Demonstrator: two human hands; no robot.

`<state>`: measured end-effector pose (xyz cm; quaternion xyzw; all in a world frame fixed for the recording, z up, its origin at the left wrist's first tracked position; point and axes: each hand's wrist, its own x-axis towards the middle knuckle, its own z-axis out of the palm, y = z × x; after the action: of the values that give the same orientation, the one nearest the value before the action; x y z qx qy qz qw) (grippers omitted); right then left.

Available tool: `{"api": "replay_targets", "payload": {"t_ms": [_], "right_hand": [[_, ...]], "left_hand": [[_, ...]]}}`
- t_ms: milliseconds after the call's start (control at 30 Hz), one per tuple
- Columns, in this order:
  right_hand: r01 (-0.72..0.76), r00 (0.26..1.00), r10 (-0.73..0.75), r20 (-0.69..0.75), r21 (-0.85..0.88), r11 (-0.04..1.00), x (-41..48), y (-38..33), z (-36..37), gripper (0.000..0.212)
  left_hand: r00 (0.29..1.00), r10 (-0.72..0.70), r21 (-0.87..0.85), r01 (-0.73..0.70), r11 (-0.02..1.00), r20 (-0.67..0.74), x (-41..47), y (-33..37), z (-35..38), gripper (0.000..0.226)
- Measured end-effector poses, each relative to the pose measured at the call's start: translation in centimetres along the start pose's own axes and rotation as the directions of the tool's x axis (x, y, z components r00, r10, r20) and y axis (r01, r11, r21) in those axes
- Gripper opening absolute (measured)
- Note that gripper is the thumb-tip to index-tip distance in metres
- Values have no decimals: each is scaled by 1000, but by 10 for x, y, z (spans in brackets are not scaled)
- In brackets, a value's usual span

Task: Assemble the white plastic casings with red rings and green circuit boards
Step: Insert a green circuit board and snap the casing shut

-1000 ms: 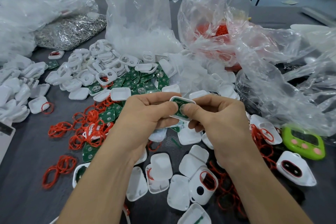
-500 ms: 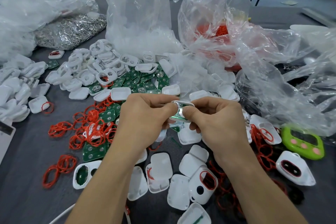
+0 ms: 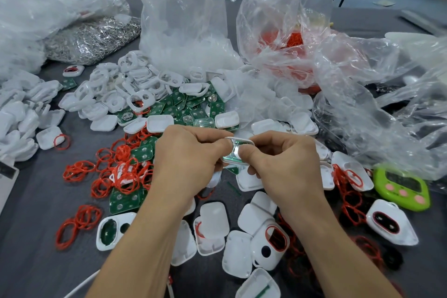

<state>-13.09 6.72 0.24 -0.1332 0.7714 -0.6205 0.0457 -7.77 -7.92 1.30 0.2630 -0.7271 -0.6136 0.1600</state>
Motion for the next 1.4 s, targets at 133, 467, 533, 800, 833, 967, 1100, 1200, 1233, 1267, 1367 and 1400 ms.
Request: {"api": "replay_targets", "payload": {"t_ms": [133, 467, 533, 800, 833, 967, 1100, 1200, 1233, 1267, 1367, 1400], "right_hand": [[-2, 1000, 2, -16, 9, 1000, 3, -1, -2, 16], [45, 999, -45, 4, 12, 999, -3, -4, 0, 18], [41, 999, -41, 4, 22, 999, -2, -4, -1, 15], [22, 1000, -23, 14, 60, 998, 1, -3, -2, 11], [23, 1000, -24, 14, 63, 998, 1, -3, -2, 11], [21, 1000, -22, 9, 65, 998, 0, -3, -2, 13], [31, 999, -32, 5, 50, 998, 0, -2, -2, 16], [25, 1000, -25, 8, 38, 999, 1, -2, -1, 16], [24, 1000, -24, 7, 35, 999, 1, -2, -2, 16], [25, 1000, -25, 4, 30, 999, 1, -1, -2, 16], [28, 1000, -28, 3, 21, 999, 1, -1, -2, 17], [26, 1000, -27, 4, 23, 999, 1, -1, -2, 17]], "left_hand": [[1000, 23, -11, -23, 1000, 19, -2, 2, 4, 23], [998, 62, 15, -61, 998, -18, 0, -1, -1, 18], [997, 70, 21, -70, 997, -10, 1, -2, -1, 15], [997, 79, -8, -79, 997, 17, 1, -2, -1, 13], [996, 88, -2, -88, 996, 9, 1, -2, -1, 14], [990, 139, 44, -137, 990, -32, -1, -3, 0, 15], [986, 162, 48, -160, 986, -40, -1, -2, 1, 16], [987, 156, 55, -154, 986, -31, 0, -2, 1, 14], [989, 147, 50, -145, 988, -24, 0, -3, 0, 13], [991, 133, 39, -132, 990, -15, 0, -3, -1, 13], [995, 101, 10, -101, 995, 6, 1, -3, -1, 17], [995, 100, 9, -100, 995, 8, 0, -3, -1, 19]]}}
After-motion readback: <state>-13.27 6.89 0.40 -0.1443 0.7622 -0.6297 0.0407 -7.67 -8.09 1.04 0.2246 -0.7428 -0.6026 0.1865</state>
